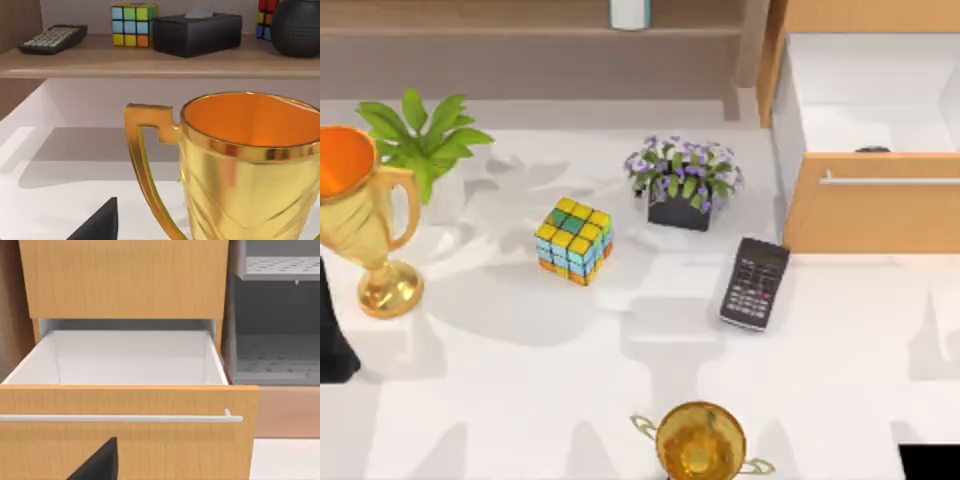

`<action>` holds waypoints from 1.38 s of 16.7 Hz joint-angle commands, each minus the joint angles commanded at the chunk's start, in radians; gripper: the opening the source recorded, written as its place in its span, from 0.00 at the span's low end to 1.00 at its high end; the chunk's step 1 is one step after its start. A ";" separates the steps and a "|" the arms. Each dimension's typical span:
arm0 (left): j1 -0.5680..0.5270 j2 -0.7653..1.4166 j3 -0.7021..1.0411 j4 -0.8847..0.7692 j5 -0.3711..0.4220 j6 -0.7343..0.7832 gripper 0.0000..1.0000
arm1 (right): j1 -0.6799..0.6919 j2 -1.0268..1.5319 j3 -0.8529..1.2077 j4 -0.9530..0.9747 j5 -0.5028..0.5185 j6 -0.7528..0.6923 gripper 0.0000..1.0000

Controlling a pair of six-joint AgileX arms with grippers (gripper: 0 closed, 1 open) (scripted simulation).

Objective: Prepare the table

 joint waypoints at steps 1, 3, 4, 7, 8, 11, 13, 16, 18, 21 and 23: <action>0.000 0.000 0.000 0.000 0.000 0.000 1.00 | 0.000 0.000 0.000 0.000 0.000 0.000 1.00; 0.000 0.000 0.000 0.000 0.000 0.000 1.00 | 0.001 0.010 0.010 -0.006 0.000 0.000 1.00; 0.000 0.000 0.000 0.000 0.000 0.000 1.00 | 0.002 0.030 0.029 -0.020 0.000 -0.001 1.00; 0.000 0.000 0.000 0.000 0.000 0.000 1.00 | 0.009 0.154 0.150 -0.096 0.000 -0.007 1.00; 0.000 0.000 0.000 0.000 0.000 0.000 1.00 | 0.012 0.216 0.210 -0.132 0.000 -0.010 1.00; 0.000 0.000 0.000 0.000 0.000 0.000 1.00 | 0.026 0.464 0.440 -0.263 0.000 -0.019 1.00; 0.000 0.000 0.000 0.000 0.000 0.000 1.00 | 0.038 0.671 0.624 -0.364 -0.001 -0.027 1.00; 0.000 0.000 0.000 0.000 0.000 0.000 1.00 | 0.058 1.011 0.925 -0.528 -0.001 -0.040 1.00; 0.000 0.000 0.000 0.000 0.000 0.000 1.00 | 0.072 1.245 1.133 -0.639 -0.001 -0.049 1.00; 0.000 0.000 0.000 0.000 0.000 0.000 1.00 | 0.092 1.590 1.439 -0.802 -0.001 -0.063 1.00; 0.000 0.000 0.000 0.000 0.000 0.000 1.00 | 0.105 1.805 1.628 -0.903 -0.001 -0.072 1.00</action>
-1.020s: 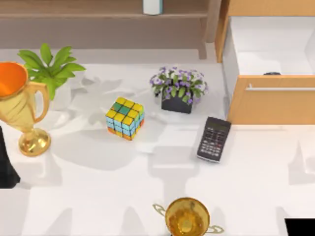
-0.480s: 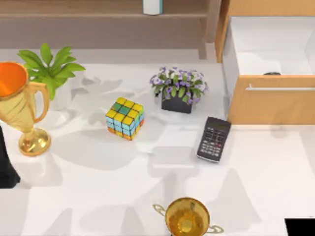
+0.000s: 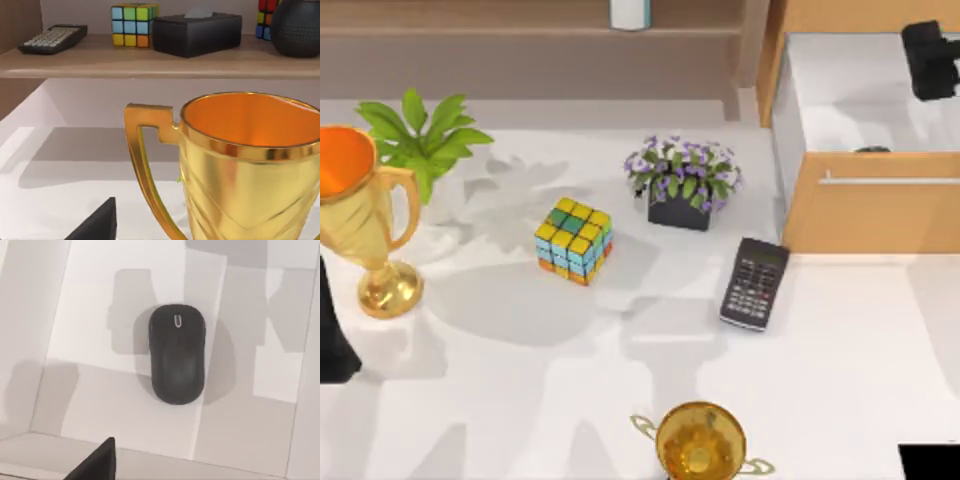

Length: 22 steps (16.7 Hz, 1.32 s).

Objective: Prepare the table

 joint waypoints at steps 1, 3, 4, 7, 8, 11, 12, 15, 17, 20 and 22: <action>0.000 0.000 0.000 0.000 0.000 0.000 1.00 | 0.006 0.100 0.087 -0.047 0.000 -0.004 1.00; 0.000 0.000 0.000 0.000 0.000 0.000 1.00 | 0.015 0.280 0.244 -0.134 0.000 -0.011 1.00; 0.000 0.000 0.000 0.000 0.000 0.000 1.00 | 0.018 0.359 0.311 -0.172 0.000 -0.014 1.00; 0.000 0.000 0.000 0.000 0.000 0.000 1.00 | 0.024 0.534 0.462 -0.261 0.000 -0.020 1.00; 0.000 0.000 0.000 0.000 0.000 0.000 1.00 | 0.024 0.571 0.495 -0.281 0.000 -0.020 1.00; 0.000 0.000 0.000 0.000 0.000 0.000 1.00 | 0.022 0.622 0.539 -0.308 0.000 -0.020 1.00; 0.000 0.000 0.000 0.000 0.000 0.000 1.00 | 0.022 0.622 0.539 -0.308 0.000 -0.020 1.00; 0.000 0.000 0.000 0.000 0.000 0.000 1.00 | 0.018 0.621 0.536 -0.306 0.000 -0.020 1.00; 0.000 0.000 0.000 0.000 0.000 0.000 1.00 | 0.019 0.620 0.531 -0.302 0.000 -0.021 1.00; 0.000 0.000 0.000 0.000 0.000 0.000 1.00 | 0.021 0.615 0.506 -0.281 0.000 -0.022 1.00; 0.000 0.000 0.000 0.000 0.000 0.000 1.00 | 0.023 0.617 0.488 -0.261 0.001 -0.021 1.00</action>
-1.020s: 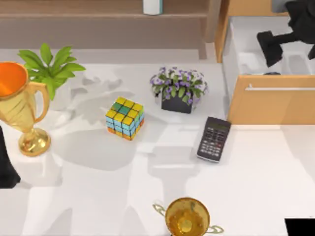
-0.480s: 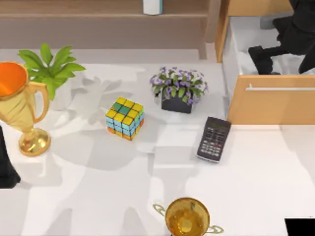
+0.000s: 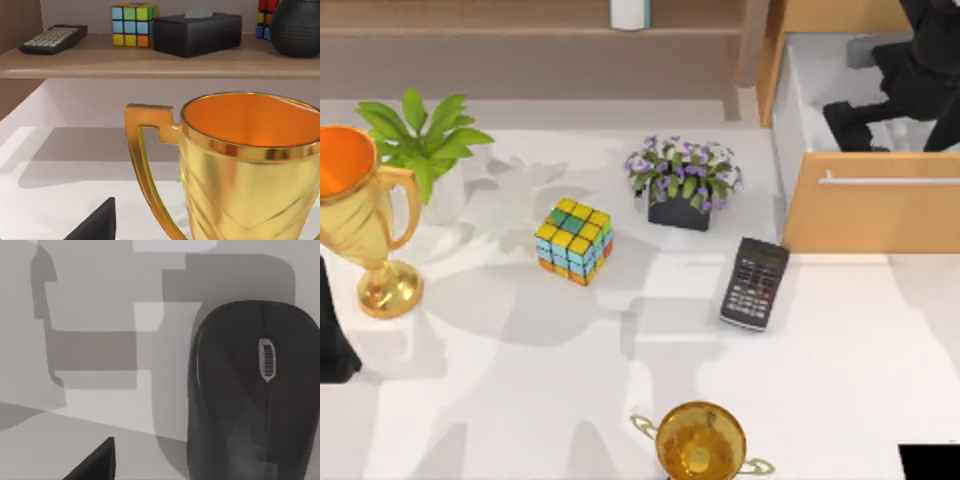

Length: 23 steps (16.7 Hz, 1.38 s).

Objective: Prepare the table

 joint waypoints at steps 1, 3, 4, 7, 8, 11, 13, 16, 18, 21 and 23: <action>0.000 0.000 0.000 0.000 0.000 0.000 1.00 | 0.001 0.004 -0.007 0.011 0.000 0.001 1.00; 0.000 0.000 0.000 0.000 0.000 0.000 1.00 | 0.001 0.015 -0.016 0.031 0.000 0.001 1.00; 0.000 0.000 0.000 0.000 0.000 0.000 1.00 | 0.001 0.021 -0.017 0.040 0.000 0.002 1.00; 0.000 0.000 0.000 0.000 0.000 0.000 1.00 | -0.001 0.032 -0.017 0.049 0.000 0.002 1.00; 0.000 0.000 0.000 0.000 0.000 0.000 1.00 | -0.001 0.032 -0.017 0.049 0.000 0.002 1.00; 0.000 0.000 0.000 0.000 0.000 0.000 1.00 | -0.001 0.032 -0.017 0.049 0.000 0.002 0.85; 0.000 0.000 0.000 0.000 0.000 0.000 1.00 | -0.001 0.032 -0.017 0.049 0.000 0.002 0.70; 0.000 0.000 0.000 0.000 0.000 0.000 1.00 | -0.001 0.032 -0.017 0.049 0.000 0.002 0.47; 0.000 0.000 0.000 0.000 0.000 0.000 1.00 | -0.001 0.032 -0.017 0.049 0.000 0.002 0.32; 0.000 0.000 0.000 0.000 0.000 0.000 1.00 | -0.001 0.032 -0.017 0.049 0.000 0.002 0.10; 0.000 0.000 0.000 0.000 0.000 0.000 1.00 | -0.001 0.032 -0.017 0.049 0.000 0.002 0.00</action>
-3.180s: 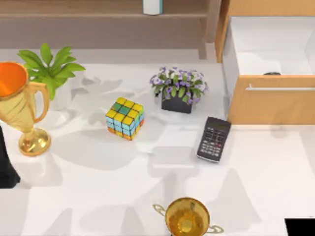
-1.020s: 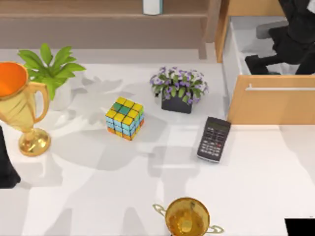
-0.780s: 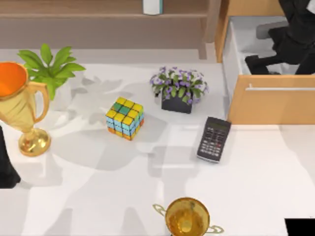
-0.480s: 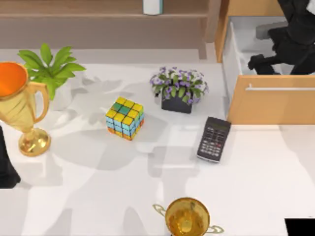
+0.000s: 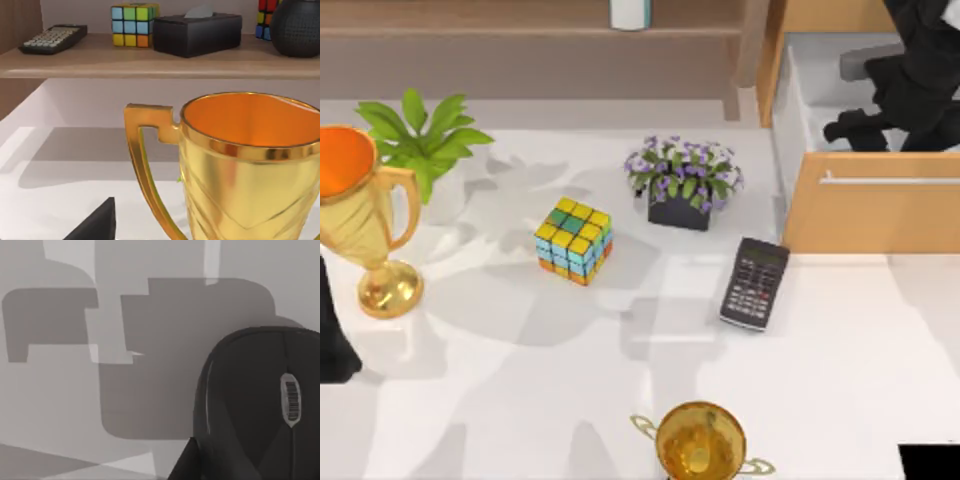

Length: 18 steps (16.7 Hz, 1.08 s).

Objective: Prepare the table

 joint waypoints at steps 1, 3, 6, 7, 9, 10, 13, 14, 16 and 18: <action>0.000 0.000 0.000 0.000 0.000 0.000 1.00 | 0.000 0.000 0.000 0.000 0.000 0.000 0.00; 0.000 0.000 0.000 0.000 0.000 0.000 1.00 | 0.000 0.000 0.000 0.000 0.000 0.000 0.00; 0.000 0.000 0.000 0.000 0.000 0.000 1.00 | 0.000 0.000 0.000 0.000 0.000 0.000 0.00; 0.000 0.000 0.000 0.000 0.000 0.000 1.00 | 0.000 0.000 0.000 0.000 0.000 0.000 0.00; 0.000 0.000 0.000 0.000 0.000 0.000 1.00 | -0.002 -0.001 0.000 0.000 0.000 0.001 0.00; 0.000 0.000 0.000 0.000 0.000 0.000 1.00 | 0.000 -0.010 0.001 -0.002 0.000 0.005 0.00; 0.000 0.000 0.000 0.000 0.000 0.000 1.00 | 0.009 -0.089 -0.022 -0.006 0.007 0.047 0.00; 0.000 0.000 0.000 0.000 0.000 0.000 1.00 | 0.012 -0.132 -0.040 -0.005 0.012 0.069 0.00; 0.000 0.000 0.000 0.000 0.000 0.000 1.00 | 0.019 -0.244 -0.086 0.005 0.025 0.124 0.00; 0.000 0.000 0.000 0.000 0.000 0.000 1.00 | 0.033 -0.374 -0.148 0.016 0.039 0.184 0.00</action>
